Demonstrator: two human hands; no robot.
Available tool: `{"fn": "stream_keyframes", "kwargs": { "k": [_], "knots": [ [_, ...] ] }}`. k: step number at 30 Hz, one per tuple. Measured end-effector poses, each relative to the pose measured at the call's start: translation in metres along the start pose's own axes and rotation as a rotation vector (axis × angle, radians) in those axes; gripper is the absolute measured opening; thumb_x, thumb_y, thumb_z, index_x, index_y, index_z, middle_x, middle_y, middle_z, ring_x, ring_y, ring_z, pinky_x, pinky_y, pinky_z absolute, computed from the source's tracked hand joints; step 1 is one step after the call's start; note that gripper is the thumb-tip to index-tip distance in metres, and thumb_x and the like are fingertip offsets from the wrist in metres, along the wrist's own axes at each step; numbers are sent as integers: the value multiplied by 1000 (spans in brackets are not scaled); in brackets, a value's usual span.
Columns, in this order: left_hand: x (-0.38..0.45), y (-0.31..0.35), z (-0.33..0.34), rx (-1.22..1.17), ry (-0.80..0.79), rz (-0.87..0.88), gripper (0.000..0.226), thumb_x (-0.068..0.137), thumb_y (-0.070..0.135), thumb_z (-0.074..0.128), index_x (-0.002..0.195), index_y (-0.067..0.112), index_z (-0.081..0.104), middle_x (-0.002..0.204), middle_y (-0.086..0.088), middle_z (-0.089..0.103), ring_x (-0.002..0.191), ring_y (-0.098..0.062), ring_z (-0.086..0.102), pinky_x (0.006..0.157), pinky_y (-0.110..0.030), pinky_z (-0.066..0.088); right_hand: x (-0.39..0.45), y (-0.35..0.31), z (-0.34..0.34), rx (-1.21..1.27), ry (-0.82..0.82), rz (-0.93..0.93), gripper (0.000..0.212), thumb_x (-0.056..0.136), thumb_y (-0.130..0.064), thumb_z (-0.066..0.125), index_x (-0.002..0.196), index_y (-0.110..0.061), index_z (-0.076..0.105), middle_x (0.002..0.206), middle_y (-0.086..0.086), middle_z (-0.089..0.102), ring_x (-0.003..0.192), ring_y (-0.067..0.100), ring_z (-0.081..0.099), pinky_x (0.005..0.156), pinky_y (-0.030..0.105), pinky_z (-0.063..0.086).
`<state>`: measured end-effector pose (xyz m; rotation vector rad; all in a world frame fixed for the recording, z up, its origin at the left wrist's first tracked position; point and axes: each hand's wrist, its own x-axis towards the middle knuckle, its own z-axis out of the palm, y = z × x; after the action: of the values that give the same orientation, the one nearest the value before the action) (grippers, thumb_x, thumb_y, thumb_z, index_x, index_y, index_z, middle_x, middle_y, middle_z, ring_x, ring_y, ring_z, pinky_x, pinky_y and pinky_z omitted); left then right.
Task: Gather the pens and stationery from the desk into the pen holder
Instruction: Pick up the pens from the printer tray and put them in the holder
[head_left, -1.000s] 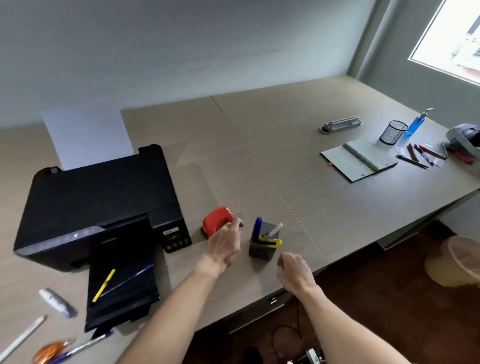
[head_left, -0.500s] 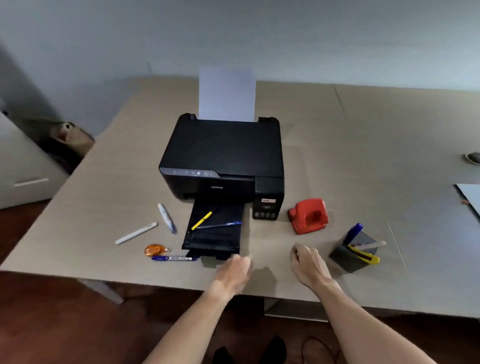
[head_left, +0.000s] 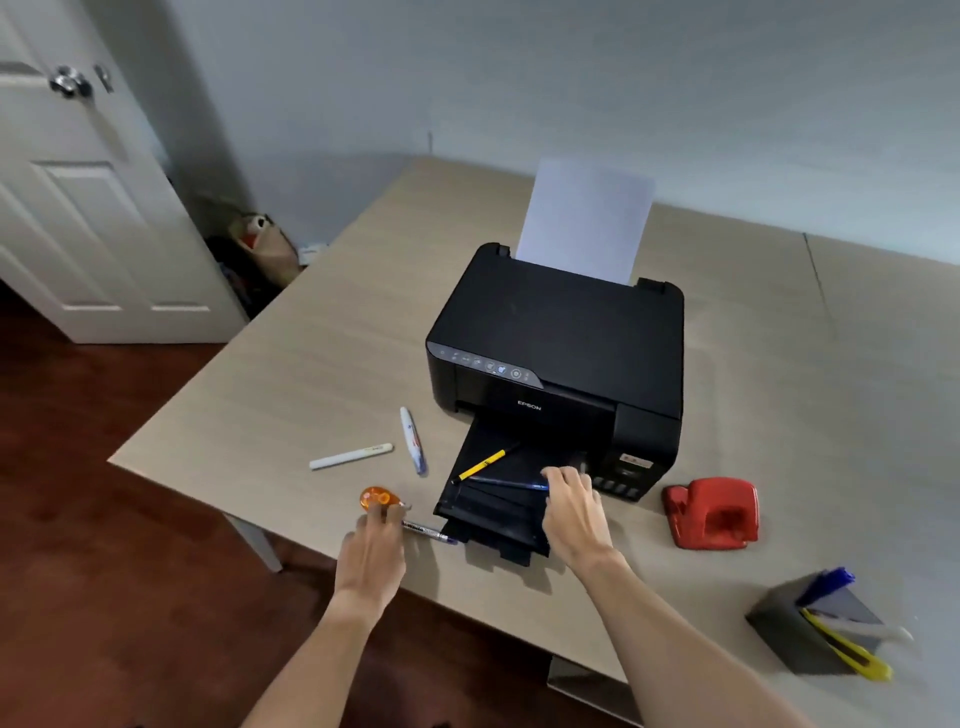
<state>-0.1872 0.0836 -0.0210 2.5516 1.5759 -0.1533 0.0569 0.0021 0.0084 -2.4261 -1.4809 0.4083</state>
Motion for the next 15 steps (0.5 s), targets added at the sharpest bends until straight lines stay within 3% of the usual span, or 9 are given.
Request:
{"fn": "stream_keyframes", "kwargs": {
  "k": [4,10,15],
  "knots": [
    [20,-7,11,-22,-32,-12,47,65,-7,74,106,13,62,101,-17,59,70,-32,65,52,-40,56,15,0,14,-72,-31,14,46,87,3,47,131,-9,45,125,10,55,114,29,46,102,38,39],
    [21,-5,19,125,-88,15,61,40,-4,88,95,8,64,93,-18,61,72,-32,63,53,-37,55,11,7,23,-127,-17,32,29,88,-1,53,115,-10,53,114,10,58,107,28,48,96,36,42],
    [27,-7,11,238,-71,45,34,55,1,78,85,8,63,82,-15,64,80,-34,60,62,-39,49,13,10,18,-136,-14,74,28,88,-5,56,115,-10,51,114,11,59,106,28,52,94,38,44]
  ]
}}
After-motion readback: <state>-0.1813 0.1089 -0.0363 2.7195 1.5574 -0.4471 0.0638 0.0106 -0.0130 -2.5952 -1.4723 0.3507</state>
